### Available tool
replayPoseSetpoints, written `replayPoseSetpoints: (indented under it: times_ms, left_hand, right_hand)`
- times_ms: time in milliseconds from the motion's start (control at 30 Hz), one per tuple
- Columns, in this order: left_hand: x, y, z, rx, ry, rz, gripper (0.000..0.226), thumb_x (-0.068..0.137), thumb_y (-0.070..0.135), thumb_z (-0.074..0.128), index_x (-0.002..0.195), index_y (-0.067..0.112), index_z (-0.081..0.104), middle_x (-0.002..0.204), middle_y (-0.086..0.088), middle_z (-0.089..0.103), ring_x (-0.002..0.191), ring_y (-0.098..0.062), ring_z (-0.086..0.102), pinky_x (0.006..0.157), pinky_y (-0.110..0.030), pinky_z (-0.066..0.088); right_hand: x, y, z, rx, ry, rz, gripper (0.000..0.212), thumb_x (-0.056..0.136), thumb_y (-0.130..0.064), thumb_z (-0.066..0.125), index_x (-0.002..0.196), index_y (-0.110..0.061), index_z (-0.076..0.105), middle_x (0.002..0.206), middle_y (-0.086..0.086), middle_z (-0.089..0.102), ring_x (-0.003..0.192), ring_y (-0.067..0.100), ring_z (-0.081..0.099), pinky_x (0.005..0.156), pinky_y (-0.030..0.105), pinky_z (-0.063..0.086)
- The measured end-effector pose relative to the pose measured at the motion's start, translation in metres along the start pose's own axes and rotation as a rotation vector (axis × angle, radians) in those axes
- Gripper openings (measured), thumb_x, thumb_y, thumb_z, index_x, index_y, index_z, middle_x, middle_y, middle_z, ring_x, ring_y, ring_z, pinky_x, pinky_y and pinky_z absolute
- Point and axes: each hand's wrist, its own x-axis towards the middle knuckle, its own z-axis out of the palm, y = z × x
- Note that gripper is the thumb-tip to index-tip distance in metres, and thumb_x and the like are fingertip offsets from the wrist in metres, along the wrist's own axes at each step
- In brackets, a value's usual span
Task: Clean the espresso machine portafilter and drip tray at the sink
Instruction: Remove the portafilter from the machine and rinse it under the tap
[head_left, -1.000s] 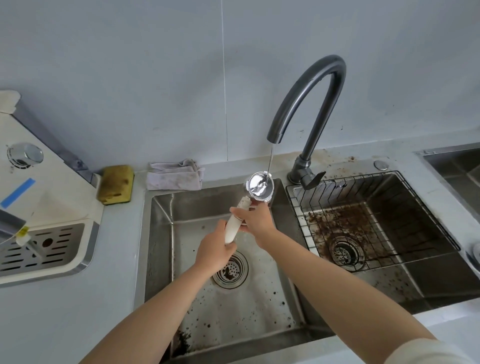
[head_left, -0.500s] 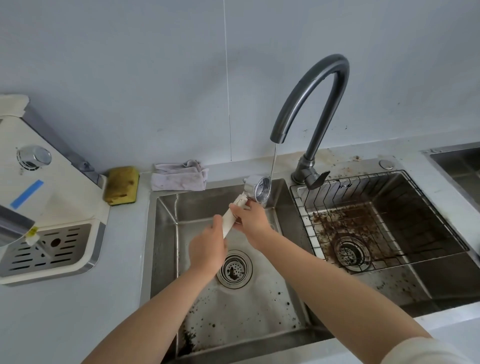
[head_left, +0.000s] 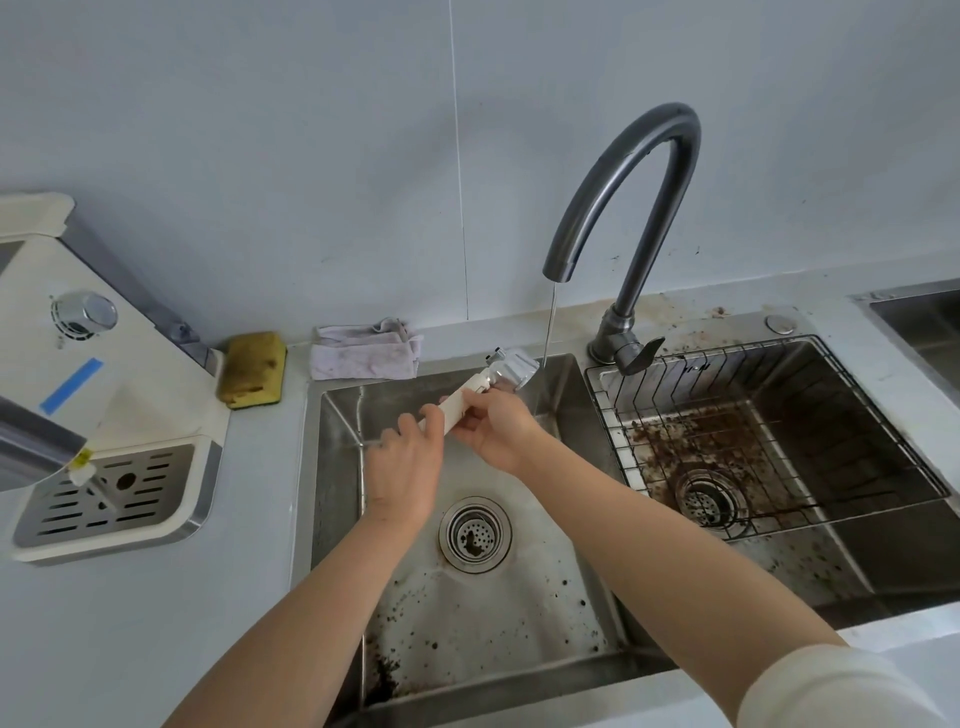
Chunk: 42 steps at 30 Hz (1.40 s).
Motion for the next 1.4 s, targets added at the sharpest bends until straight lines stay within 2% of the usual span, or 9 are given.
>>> replayPoseSetpoints:
  times_ms: [200, 300, 367, 500, 600, 733, 867, 1100, 1400]
  left_hand:
    - [-0.001, -0.001, 0.0, -0.056, -0.062, 0.029, 0.041, 0.051, 0.02, 0.086, 0.089, 0.013, 0.07, 0.055, 0.0, 0.059, 0.038, -0.012, 0.054, 0.033, -0.018, 0.032]
    - [0.001, 0.001, 0.01, -0.328, -0.245, -0.015, 0.03, 0.085, 0.013, 0.058, 0.112, 0.011, 0.045, 0.091, -0.006, 0.064, 0.071, -0.022, 0.065, 0.05, -0.029, 0.04]
    - [0.004, 0.003, 0.015, -0.572, -0.354, -0.044, 0.028, 0.088, 0.012, 0.052, 0.111, 0.01, 0.038, 0.096, -0.007, 0.063, 0.079, -0.027, 0.063, 0.056, -0.032, 0.042]
    - [0.013, 0.007, 0.019, -0.951, -0.599, -0.107, 0.033, 0.084, 0.012, 0.054, 0.113, 0.013, 0.04, 0.089, -0.002, 0.055, 0.073, -0.023, 0.057, 0.063, -0.036, 0.045]
    - [0.015, 0.01, 0.018, -1.254, -0.725, -0.151, 0.035, 0.08, 0.004, 0.057, 0.111, 0.013, 0.041, 0.081, -0.001, 0.051, 0.054, -0.016, 0.054, 0.051, -0.026, 0.045]
    - [0.011, 0.015, 0.018, -1.471, -0.848, -0.122, 0.055, 0.079, -0.002, 0.059, 0.129, 0.014, 0.041, 0.105, -0.014, 0.059, 0.048, -0.01, 0.051, 0.048, -0.021, 0.045]
    - [0.007, 0.02, 0.022, -1.542, -0.971, -0.085, 0.057, 0.081, 0.001, 0.059, 0.132, 0.017, 0.04, 0.113, -0.026, 0.056, 0.054, -0.015, 0.051, 0.056, -0.029, 0.047]
    - [0.004, 0.028, 0.024, -1.649, -1.06, -0.026, 0.05, 0.083, -0.001, 0.055, 0.115, 0.038, 0.051, 0.1, 0.001, 0.058, 0.048, -0.009, 0.051, 0.052, -0.022, 0.049]
    - [0.02, 0.042, 0.025, -1.538, -0.996, -0.003, 0.04, 0.086, 0.016, 0.061, 0.094, 0.05, 0.042, 0.099, 0.008, 0.054, 0.069, -0.012, 0.058, 0.066, -0.022, 0.051]
  right_hand:
    - [-0.002, 0.0, -0.003, -0.031, 0.019, 0.006, 0.019, 0.098, -0.003, 0.034, 0.087, -0.002, 0.05, 0.087, 0.014, 0.056, 0.085, 0.028, 0.057, 0.087, 0.04, 0.045]
    - [-0.001, 0.001, -0.005, -0.147, 0.091, -0.014, 0.02, 0.097, -0.003, 0.036, 0.114, 0.001, 0.047, 0.093, 0.013, 0.054, 0.081, 0.023, 0.055, 0.085, 0.038, 0.046]
    - [0.0, 0.002, -0.007, -0.24, 0.142, -0.029, 0.029, 0.096, -0.002, 0.039, 0.124, -0.002, 0.044, 0.087, 0.007, 0.053, 0.075, 0.018, 0.055, 0.084, 0.036, 0.047]
    - [-0.004, 0.001, -0.017, -0.325, 0.205, -0.078, 0.027, 0.092, -0.007, 0.05, 0.119, -0.008, 0.045, 0.091, 0.003, 0.054, 0.07, 0.014, 0.057, 0.068, 0.031, 0.051]
    - [-0.007, -0.002, -0.024, -0.377, 0.215, -0.118, 0.017, 0.09, -0.008, 0.055, 0.102, -0.014, 0.046, 0.089, 0.002, 0.054, 0.07, 0.014, 0.058, 0.057, 0.025, 0.05]
    - [-0.01, -0.006, -0.034, -0.394, 0.257, -0.117, 0.032, 0.085, -0.004, 0.061, 0.114, -0.006, 0.046, 0.094, 0.009, 0.056, 0.073, 0.016, 0.059, 0.059, 0.027, 0.052]
    - [-0.016, -0.007, -0.041, -0.442, 0.309, -0.109, 0.041, 0.081, -0.003, 0.066, 0.116, -0.004, 0.045, 0.103, 0.012, 0.057, 0.077, 0.019, 0.061, 0.053, 0.025, 0.05]
    - [-0.022, -0.006, -0.047, -0.537, 0.361, -0.161, 0.048, 0.079, -0.005, 0.068, 0.12, -0.012, 0.044, 0.095, 0.0, 0.055, 0.083, 0.019, 0.06, 0.051, 0.024, 0.051]
    - [-0.016, -0.014, -0.055, -0.649, 0.393, -0.302, 0.044, 0.076, -0.009, 0.072, 0.114, -0.007, 0.048, 0.084, -0.002, 0.056, 0.087, 0.021, 0.061, 0.081, 0.043, 0.056]
